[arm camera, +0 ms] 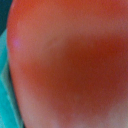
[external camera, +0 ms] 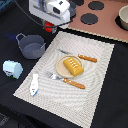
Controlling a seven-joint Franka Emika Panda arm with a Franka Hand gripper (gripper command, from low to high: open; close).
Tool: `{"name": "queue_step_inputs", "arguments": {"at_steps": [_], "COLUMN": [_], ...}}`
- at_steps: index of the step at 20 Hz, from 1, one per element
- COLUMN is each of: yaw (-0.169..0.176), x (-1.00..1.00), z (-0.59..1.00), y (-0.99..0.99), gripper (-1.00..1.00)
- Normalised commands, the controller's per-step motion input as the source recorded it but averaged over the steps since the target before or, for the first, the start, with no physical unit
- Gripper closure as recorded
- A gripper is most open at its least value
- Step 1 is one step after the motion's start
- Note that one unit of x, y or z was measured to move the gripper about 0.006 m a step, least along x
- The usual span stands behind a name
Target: Interact with the objects in diverse but meaningful ways.
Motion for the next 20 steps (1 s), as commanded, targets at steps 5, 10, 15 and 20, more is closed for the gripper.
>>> {"name": "queue_step_inputs", "arguments": {"at_steps": [5, 10, 15, 20], "yaw": [-0.019, -0.046, -0.075, -0.113], "x": [-0.18, -0.03, -0.20, -0.42], "z": [-0.16, 0.39, 0.66, 0.60], "y": [0.08, 0.16, 0.10, -0.11], "gripper": [-1.00, -1.00, -1.00, -1.00]}}
